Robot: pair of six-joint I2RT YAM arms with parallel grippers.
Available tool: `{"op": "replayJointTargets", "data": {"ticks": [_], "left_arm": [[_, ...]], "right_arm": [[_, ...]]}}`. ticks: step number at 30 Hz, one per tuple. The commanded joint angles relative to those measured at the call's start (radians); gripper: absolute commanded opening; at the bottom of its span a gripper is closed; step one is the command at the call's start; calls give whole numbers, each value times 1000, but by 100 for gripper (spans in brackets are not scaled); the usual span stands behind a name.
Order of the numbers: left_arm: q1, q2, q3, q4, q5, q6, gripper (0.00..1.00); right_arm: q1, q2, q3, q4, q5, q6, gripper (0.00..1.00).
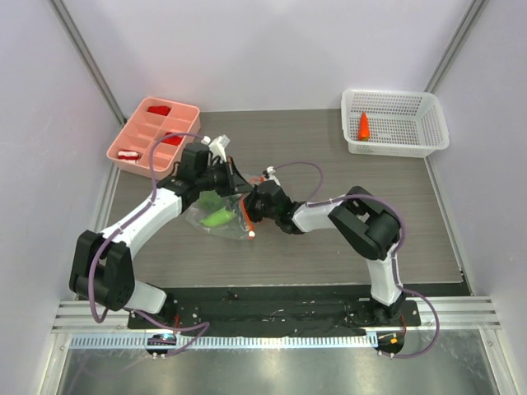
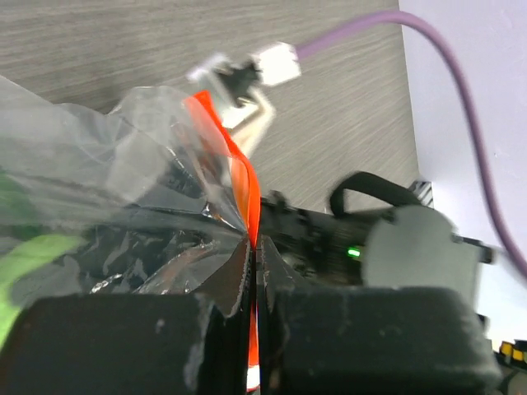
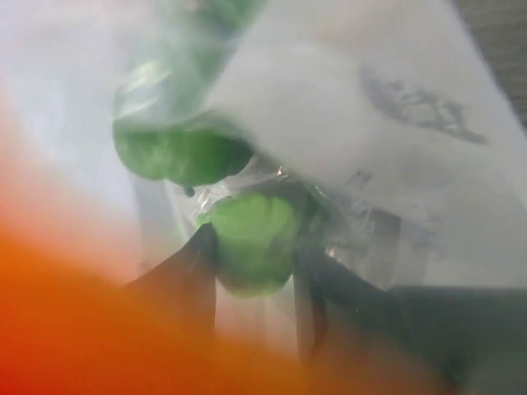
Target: Open the zip-top bag and remove the fake food
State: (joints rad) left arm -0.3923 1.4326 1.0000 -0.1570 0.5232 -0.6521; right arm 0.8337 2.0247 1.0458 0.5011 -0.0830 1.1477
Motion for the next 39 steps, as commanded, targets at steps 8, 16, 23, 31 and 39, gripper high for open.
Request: {"op": "replayJointTargets", "data": {"ticks": [8,16,23,31,39], "left_arm": [[49,-66,12,10,-35,-18,0],[56,-69,3,19,-40,-26,0],[58,-72,3,17,-42,-27,0],[58,-83,-8,27,-54,-32,0],[58,-69,-11,31,-51,-35,0]], "right_arm": [[38,-329,-79,-194,201,-391,1],[53,-553,-104,-344,316,-535,1],[45,-748,-79,-467,494,-661,1],[-169,-885,-87,-487,552,-706,1],[-482,-867,-145,-346,499,-706,1]]}}
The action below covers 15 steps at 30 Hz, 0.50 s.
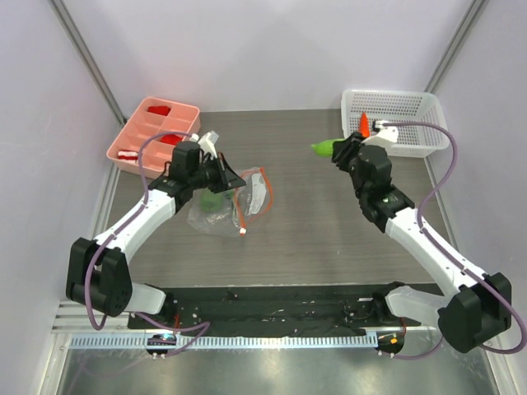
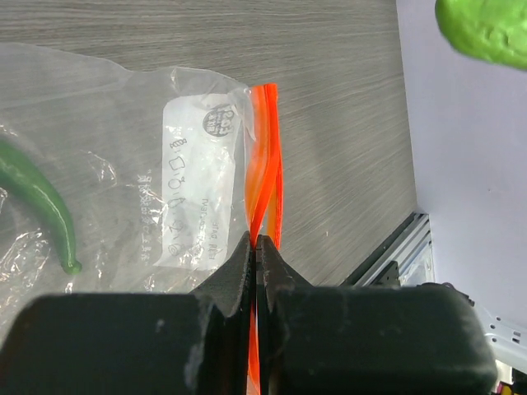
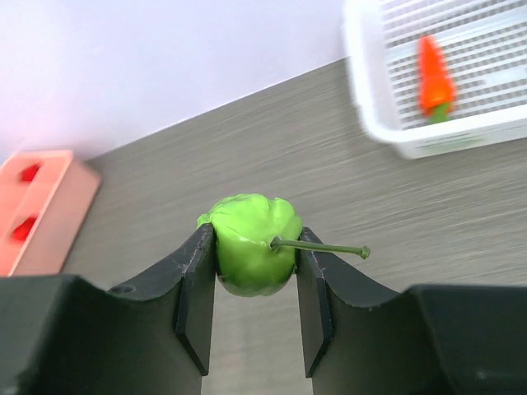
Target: Open the zip-top bag and remove the fake food
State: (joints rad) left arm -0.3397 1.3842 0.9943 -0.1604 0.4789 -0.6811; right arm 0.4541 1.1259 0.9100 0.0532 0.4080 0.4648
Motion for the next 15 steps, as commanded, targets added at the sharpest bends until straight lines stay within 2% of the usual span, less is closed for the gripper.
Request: {"op": "replayJointTargets", "data": {"ticks": [1,7,11,15], "left_arm": [[5,-19,-5,33,-8,-6,0],[5,-2,-2,30,-5,-3,0],[5,-2,1,22,-10,3,0],[7,-5,3,21,-10,5,0]], "right_arm": [[-132,47,-2,114,-14,-17,1],[-353,239,85,201,-116,14,1],[-437,403,231,152,-158,-25,1],[-526,550,363,100,-204,6,3]]}}
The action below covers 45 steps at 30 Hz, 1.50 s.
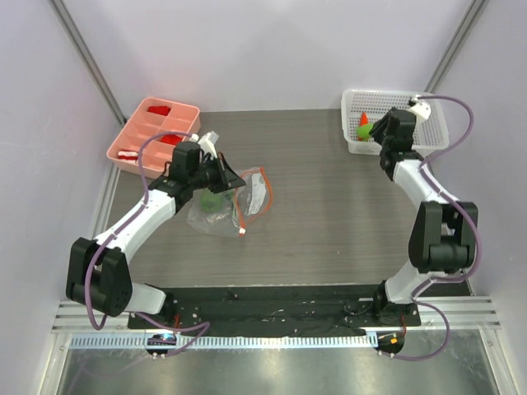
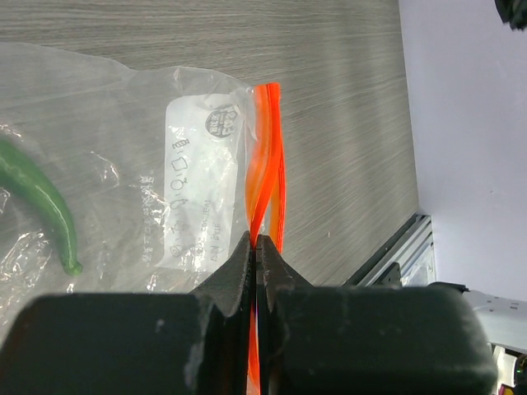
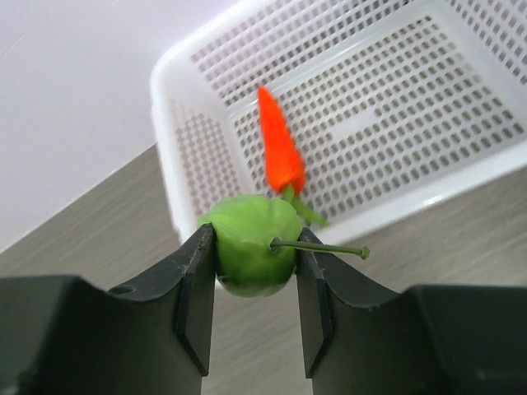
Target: Open the zip-top bag and remove the fake food
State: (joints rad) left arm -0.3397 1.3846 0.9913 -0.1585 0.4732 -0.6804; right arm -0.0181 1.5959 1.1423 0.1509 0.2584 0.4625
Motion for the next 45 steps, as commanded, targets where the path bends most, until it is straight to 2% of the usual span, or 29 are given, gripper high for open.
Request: {"op": "replayJointTargets", "data": {"ticks": [1,3,5,6,7,10,15,19,24,33,40,43,44,45], "left_arm": [[7,-7,6,19,-4,4,0],[7,-6,4,20,-2,4,0],[5,-4,4,19,-2,4,0],[7,-4,6,19,1,4,0],[5,-4,6,19,1,4,0],[5,-9,6,19,1,4,0],[7,-15,4,20,4,2,0],[5,-18,4,22,7,1,0],[5,-12,7,27,19,-7,0],[7,-19,4,34,25,-11,0],[5,-30,1,68,64,-16,0],[5,-36,0,89,85,-16,0],[5,-44,-3,97,94,-21,0],[5,-47,-6,109,99,-22,0]], "right_arm": [[-60,114,192,-14,-61,8,4],[-74,192,256,-69,-76,5,5],[-80,242,370,-134,-58,-5,14],[-83,290,411,-224,-9,1,22],[-88,308,486,-264,2,17,46],[-97,357,597,-375,24,22,76],[-77,331,622,-450,31,-4,92],[-60,216,480,-438,28,-15,93],[18,-32,252,-324,-64,-1,93],[435,-215,33,-312,-151,-7,87],[699,-241,-75,-192,-231,13,79],[773,-214,-85,-119,-246,16,60],[788,-205,-81,-111,-246,16,50],[812,-191,-70,-108,-245,12,47]]}}
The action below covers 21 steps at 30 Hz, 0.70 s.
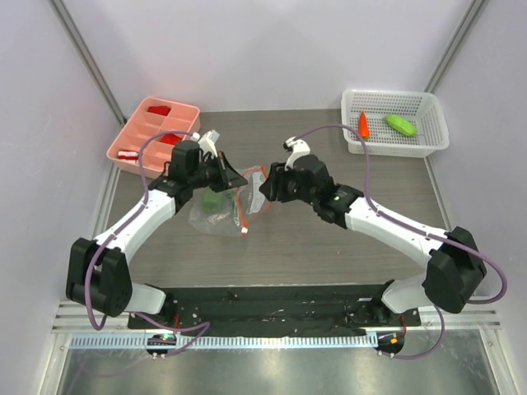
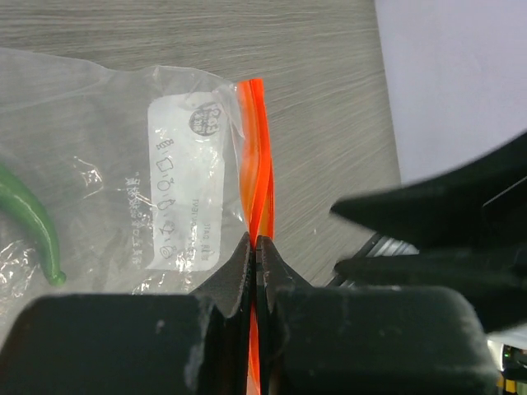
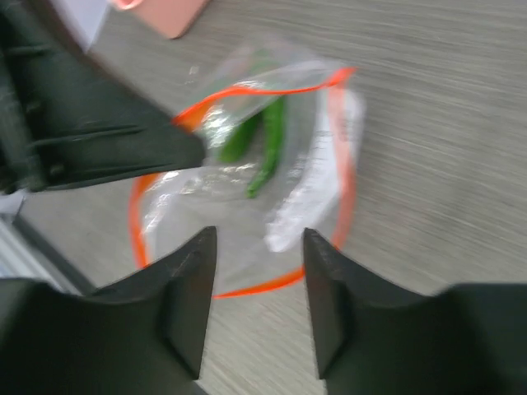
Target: Open the zip-top bag and remove the fake food
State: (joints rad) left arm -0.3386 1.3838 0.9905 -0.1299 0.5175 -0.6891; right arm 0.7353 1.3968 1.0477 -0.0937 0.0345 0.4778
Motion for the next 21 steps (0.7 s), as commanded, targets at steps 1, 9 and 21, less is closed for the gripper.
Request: {"op": "replayJointTargets", "data": {"ticks": [1,9,21], "left_arm": [[4,-54,-13,101,64,-15,0],[-2,-98,-55,252,142,-56,0],[-16,-23,-81,352,210,-151,0]], "right_arm": [[71,21,34,134,-22,-11,45],[99,106,51,141,45,-24,37],[107,267,-11,253,131,53,38]]}}
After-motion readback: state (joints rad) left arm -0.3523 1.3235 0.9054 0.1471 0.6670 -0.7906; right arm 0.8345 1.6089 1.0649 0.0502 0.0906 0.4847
